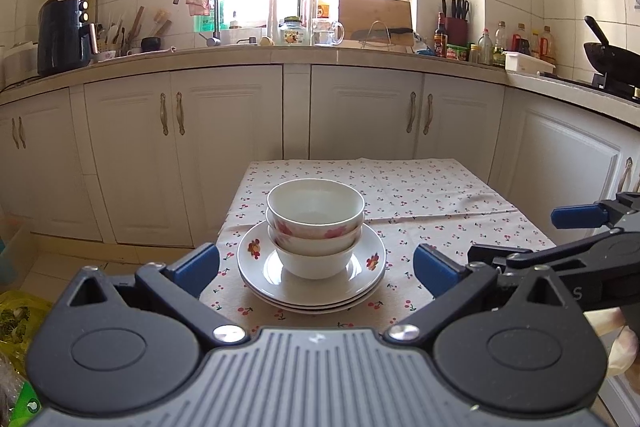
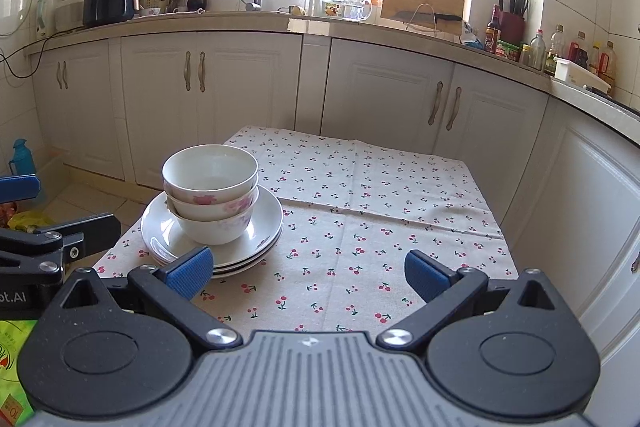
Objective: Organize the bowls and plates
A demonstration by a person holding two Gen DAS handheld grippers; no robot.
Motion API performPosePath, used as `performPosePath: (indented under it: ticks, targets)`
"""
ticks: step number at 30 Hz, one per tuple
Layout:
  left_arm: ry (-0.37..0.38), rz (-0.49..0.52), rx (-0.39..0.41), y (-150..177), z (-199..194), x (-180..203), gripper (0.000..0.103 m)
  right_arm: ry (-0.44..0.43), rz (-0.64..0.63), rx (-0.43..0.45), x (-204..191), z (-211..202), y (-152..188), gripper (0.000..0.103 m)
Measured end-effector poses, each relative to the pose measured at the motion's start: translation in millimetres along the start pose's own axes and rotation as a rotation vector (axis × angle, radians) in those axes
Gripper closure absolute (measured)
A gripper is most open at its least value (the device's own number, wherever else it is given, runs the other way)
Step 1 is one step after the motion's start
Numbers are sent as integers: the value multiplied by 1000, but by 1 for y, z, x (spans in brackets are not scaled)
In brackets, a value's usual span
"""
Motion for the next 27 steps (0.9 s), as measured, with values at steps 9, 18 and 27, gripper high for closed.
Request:
performPosePath:
  ticks: [9, 18, 27]
  targets:
    - [-3, 3, -3, 0, 1, 0, 1, 7, -1, 0, 1, -1, -1, 0]
    - [-1, 2, -4, 1, 1, 1, 1, 13, -1, 3, 1, -2, -1, 0]
    - [-2, 2, -7, 2, 2, 1, 1, 18, -2, 3, 2, -3, -1, 0]
Point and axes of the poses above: each gripper's, at about its wrist camera, not at the fingertips, and z roughly the way its jaws point, x to its right, y to its underside, the point moved 9 cm from there along z, roughly the way its jaws point, and after that the axes turned 9 degrees about -z, right-handed, at the moved point
